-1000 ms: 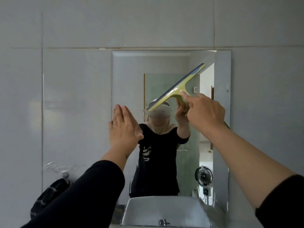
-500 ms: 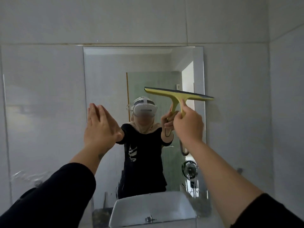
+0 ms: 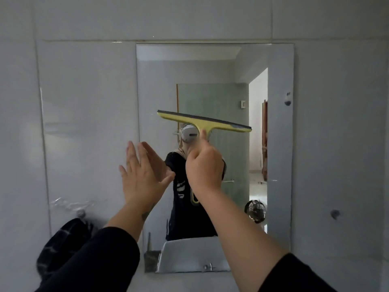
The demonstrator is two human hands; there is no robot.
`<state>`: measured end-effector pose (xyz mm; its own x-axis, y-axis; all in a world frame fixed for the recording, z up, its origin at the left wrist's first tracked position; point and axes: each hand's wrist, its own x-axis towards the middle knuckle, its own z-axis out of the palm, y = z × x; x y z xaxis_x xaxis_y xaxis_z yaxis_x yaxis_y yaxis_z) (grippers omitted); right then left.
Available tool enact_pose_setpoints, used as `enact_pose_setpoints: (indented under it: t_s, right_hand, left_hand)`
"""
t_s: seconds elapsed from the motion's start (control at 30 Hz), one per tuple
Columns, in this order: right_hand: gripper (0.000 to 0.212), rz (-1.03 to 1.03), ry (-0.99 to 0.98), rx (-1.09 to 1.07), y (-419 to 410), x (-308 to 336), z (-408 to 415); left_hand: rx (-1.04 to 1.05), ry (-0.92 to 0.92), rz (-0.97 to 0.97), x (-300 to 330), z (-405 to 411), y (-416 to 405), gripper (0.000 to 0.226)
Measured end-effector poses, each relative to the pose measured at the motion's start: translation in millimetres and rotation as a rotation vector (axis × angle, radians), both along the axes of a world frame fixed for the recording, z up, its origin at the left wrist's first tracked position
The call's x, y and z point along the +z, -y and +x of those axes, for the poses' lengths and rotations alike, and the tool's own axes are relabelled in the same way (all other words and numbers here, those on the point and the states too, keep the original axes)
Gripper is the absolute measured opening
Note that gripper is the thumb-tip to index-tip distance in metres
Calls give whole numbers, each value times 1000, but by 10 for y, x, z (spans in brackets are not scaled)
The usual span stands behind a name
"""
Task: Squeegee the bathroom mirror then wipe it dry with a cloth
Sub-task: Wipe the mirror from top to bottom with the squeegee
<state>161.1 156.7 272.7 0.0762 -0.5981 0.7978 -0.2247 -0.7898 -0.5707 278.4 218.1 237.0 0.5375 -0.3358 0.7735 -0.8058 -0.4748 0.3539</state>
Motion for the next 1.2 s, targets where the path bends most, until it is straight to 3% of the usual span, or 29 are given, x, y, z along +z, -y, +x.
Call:
enact_pose_setpoints:
  t_s: [0.27,0.6,0.73,1.2]
  right_hand:
    - [53,-215,-317,-34,-153,-161,92]
    - [55,-283,-652,-285,159,-70,-721]
    - [64,-215,-662,-309,261,-90,-1031]
    - [49,83,-407,-293,702,-361,-1556]
  left_hand:
    - [-17,19,16,-106,100,-165,119]
    - [-65,28,195,-77,-91,-154,111]
    - [-66,40,225,-115,-224,-70,108]
    - [-69,48,316,-221,-382,168,114]
